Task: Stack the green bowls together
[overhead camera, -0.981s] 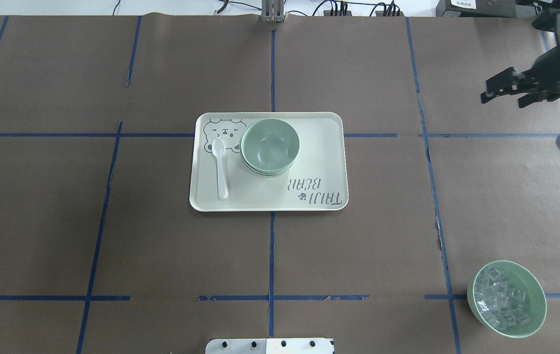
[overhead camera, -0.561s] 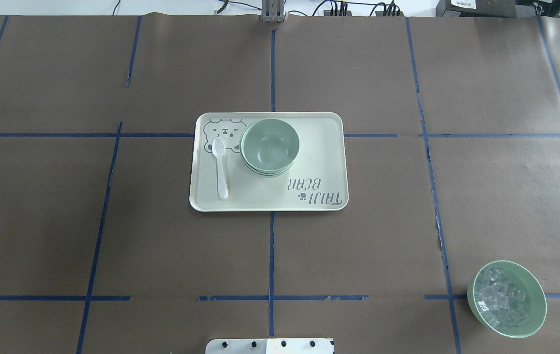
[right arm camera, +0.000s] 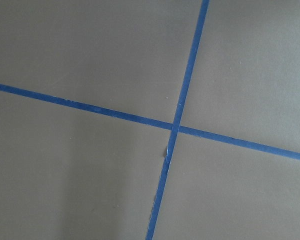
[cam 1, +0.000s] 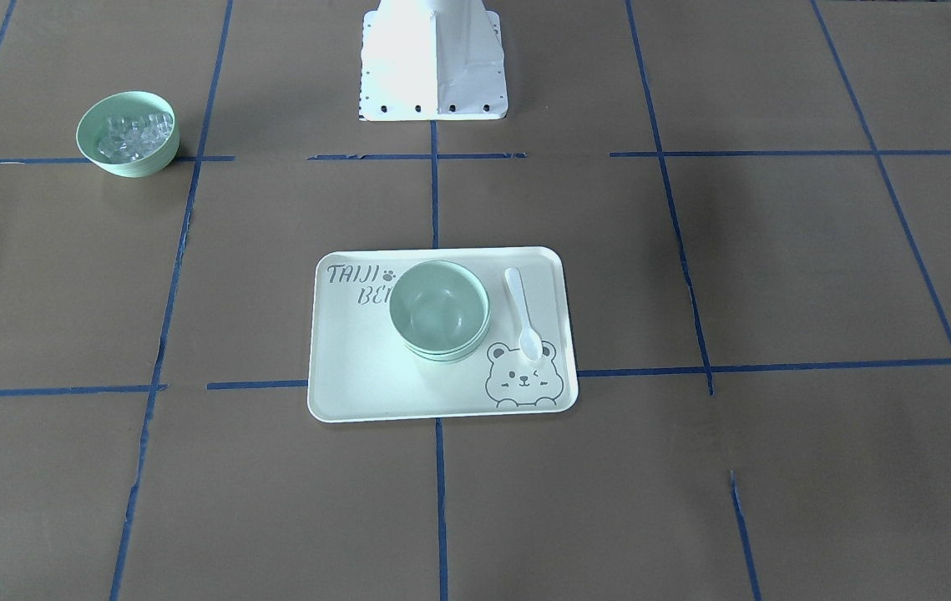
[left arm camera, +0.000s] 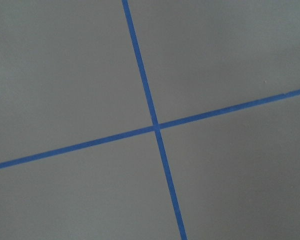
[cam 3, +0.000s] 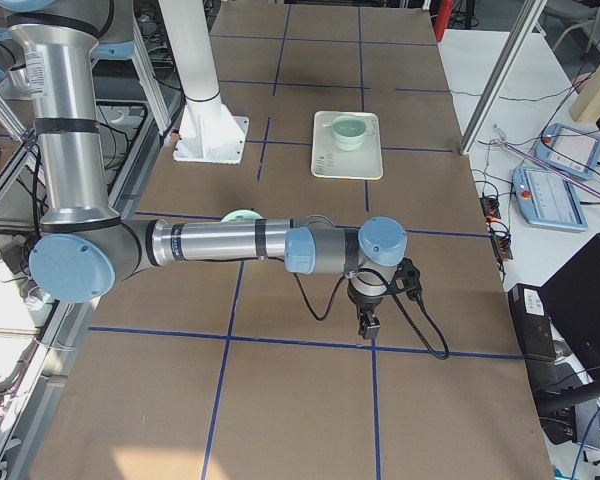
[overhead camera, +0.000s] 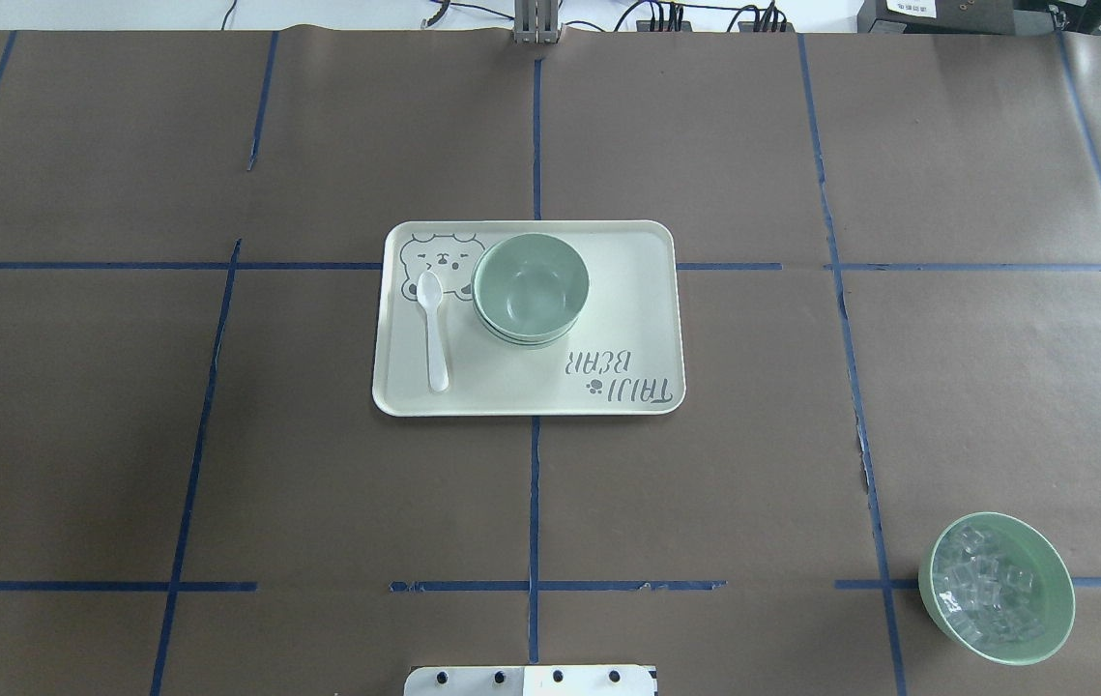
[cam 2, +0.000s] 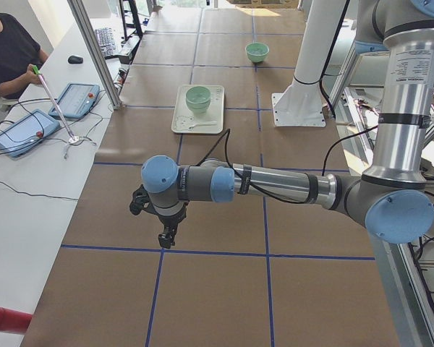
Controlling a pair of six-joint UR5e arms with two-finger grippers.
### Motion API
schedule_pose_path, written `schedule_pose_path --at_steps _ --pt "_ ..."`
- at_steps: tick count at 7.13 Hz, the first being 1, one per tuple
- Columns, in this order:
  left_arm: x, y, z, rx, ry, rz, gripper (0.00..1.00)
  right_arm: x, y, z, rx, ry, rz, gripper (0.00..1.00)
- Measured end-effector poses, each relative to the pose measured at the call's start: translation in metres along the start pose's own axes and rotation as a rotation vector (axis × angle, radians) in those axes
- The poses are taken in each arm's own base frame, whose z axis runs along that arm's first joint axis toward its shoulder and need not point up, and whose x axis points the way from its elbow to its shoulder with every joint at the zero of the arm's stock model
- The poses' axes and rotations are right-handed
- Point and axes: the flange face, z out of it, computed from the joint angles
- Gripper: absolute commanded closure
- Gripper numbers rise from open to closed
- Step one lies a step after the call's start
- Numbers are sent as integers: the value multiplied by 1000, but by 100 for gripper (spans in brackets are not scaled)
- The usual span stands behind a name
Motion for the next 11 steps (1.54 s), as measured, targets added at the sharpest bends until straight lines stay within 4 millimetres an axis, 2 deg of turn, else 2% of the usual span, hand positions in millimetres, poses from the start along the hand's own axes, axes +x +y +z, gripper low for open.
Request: schedule_pose_path --at_steps 2,6,11 --pt "10 -14 7 4 -6 45 0 3 3 3 -5 6 13 0" --pt "7 4 16 -12 -2 31 0 1 3 2 -3 3 32 0" --pt "6 6 17 -15 0 26 0 0 4 9 -17 9 95 0"
